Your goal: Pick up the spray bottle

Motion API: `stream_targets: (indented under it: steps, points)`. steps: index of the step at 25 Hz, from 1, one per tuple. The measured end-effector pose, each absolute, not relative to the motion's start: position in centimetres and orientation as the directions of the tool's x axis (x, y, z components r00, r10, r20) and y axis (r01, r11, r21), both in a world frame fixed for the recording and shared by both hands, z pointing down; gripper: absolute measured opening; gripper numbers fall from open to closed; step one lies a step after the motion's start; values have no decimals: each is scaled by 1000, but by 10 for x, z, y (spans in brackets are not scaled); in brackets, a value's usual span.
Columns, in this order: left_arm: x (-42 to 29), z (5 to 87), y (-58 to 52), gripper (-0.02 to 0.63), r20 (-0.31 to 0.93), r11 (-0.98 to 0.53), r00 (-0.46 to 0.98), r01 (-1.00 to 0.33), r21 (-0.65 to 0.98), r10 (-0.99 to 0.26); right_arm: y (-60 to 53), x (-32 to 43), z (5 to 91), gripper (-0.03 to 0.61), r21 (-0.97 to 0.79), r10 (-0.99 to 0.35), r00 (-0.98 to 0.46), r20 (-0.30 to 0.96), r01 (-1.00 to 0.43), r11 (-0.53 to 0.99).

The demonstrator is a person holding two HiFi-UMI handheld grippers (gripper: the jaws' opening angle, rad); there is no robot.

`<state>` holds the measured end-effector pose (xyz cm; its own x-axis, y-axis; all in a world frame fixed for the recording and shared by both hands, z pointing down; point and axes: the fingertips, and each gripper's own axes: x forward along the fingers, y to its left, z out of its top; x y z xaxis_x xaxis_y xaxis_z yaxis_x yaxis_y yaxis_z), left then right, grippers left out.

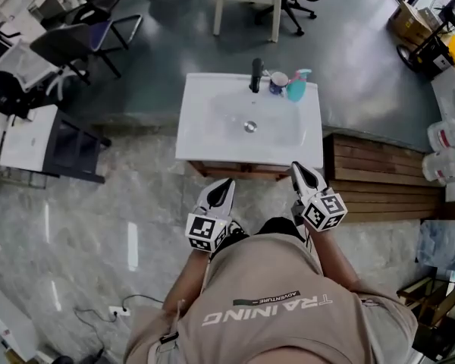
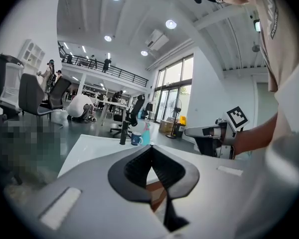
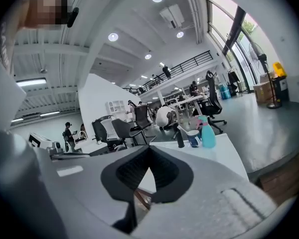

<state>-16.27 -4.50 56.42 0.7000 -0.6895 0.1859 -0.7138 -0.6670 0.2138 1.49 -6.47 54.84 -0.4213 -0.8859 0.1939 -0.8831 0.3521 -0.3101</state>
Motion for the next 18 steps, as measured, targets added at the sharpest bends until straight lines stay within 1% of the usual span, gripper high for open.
stream_targets:
  steps: [4, 7, 13, 18]
  points:
    - [-174, 576, -48, 16, 188, -632, 684, -726, 273, -705, -61, 7, 562, 2, -292, -870, -419, 259, -893, 343]
    - [-178, 584, -61, 17, 192, -609, 667, -739, 287, -720, -68, 6, 561, 2, -259, -869, -413, 272, -901, 348]
    - [-171, 582, -98, 16, 193, -630, 670, -741, 232, -717, -88, 8, 571, 2, -144, -847, -443, 294, -897, 419]
    - [-168, 581, -127, 15, 230, -612, 642, -767, 194, -731, -127, 7, 582, 2, -172, -832, -479, 279, -877, 448]
